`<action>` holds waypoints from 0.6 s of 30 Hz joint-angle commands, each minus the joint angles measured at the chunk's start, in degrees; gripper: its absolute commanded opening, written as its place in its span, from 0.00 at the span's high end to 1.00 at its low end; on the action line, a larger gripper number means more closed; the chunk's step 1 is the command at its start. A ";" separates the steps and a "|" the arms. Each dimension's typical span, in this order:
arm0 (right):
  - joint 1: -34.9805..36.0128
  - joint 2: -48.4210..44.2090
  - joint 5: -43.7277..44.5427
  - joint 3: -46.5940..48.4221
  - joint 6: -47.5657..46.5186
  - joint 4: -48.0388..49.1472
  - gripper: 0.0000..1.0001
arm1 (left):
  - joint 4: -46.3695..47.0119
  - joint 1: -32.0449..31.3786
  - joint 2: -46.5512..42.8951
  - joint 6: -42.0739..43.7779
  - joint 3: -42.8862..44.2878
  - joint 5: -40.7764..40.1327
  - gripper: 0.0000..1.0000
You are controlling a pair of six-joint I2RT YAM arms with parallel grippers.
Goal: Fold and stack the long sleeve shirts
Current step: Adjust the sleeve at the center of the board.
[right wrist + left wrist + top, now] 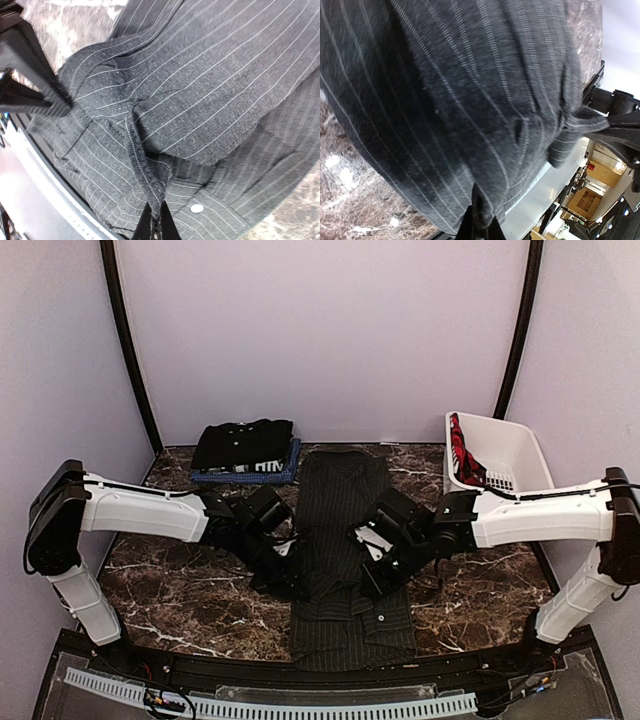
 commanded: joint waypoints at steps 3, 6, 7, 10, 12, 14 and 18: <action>1.67 4.37 -6.10 3.11 -0.71 1.79 0.82 | 6.19 0.26 0.50 -1.12 -6.64 3.36 0.98; 1.70 4.13 -6.44 3.94 -0.68 2.33 0.68 | 6.96 0.28 0.06 -1.00 -7.94 3.09 0.92; 1.69 3.81 -6.60 4.08 -0.73 2.49 0.65 | 7.20 0.25 -0.16 -0.83 -8.12 3.11 0.92; 1.69 3.04 -6.28 3.90 0.10 3.20 0.62 | 7.61 0.22 -0.48 -0.69 -8.71 3.27 0.91; 1.70 3.00 -6.00 3.11 0.81 3.97 0.62 | 8.08 0.22 -0.83 -0.62 -8.95 3.54 0.87; 1.75 3.30 -6.07 2.23 1.50 5.28 0.63 | 8.29 0.22 -1.27 -0.41 -8.99 3.67 0.80; 1.74 3.95 -5.79 0.84 2.77 8.95 0.69 | 7.51 0.22 -2.34 0.59 -8.63 3.13 0.77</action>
